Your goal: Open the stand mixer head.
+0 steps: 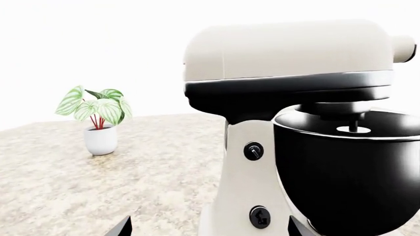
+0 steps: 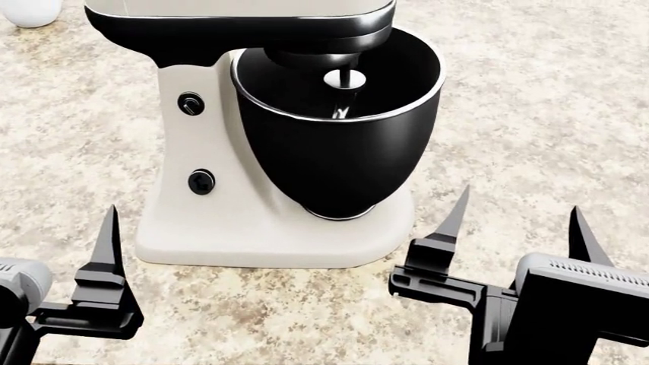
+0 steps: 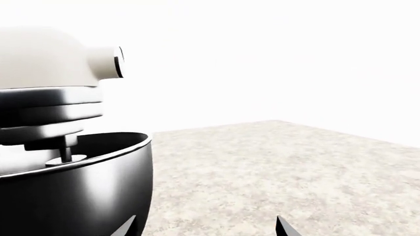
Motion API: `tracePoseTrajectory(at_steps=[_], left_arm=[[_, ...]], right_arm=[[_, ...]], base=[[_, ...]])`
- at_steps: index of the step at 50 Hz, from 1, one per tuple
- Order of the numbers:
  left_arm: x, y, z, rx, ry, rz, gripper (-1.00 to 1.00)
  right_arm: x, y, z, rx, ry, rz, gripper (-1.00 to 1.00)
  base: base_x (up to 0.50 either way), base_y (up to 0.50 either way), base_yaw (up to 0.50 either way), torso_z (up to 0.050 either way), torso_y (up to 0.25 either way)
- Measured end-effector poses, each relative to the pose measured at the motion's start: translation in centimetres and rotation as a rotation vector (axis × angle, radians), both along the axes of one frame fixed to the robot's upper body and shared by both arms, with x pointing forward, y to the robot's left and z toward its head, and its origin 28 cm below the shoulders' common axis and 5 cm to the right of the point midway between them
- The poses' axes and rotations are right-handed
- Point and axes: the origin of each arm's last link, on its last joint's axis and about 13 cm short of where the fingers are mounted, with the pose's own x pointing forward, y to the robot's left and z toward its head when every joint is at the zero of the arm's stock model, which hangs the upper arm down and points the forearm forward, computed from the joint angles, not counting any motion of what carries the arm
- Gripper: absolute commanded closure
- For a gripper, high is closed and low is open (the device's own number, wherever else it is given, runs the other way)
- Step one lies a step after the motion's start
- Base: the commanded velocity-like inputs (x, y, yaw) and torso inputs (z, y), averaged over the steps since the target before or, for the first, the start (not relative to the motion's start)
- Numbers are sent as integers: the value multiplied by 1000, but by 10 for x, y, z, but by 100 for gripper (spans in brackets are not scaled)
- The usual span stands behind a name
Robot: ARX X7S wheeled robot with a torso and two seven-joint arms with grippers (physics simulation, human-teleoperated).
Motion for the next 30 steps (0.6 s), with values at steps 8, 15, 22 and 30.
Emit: tracePoseTrajectory(at_steps=[8,15,22,30], left_arm=[[1,1,-2,20,-6,-4,-100],[3,1,-3,46,-12,-6,-100],[4,1,-5,87,-29,-24,100],[7,0,-10,214,-23,-83,100]], right_arm=[[1,0,-3,-18,4,-3,-100],[0,-1,-4,-30,5,-5,-100],[1,-1,-6,-45,5,-6,-100],[2,-1,-6,-60,-2,-11,-100]], base=[[0,0,0,0,0],[0,0,0,0,0],[0,0,0,0,0],[0,0,0,0,0]])
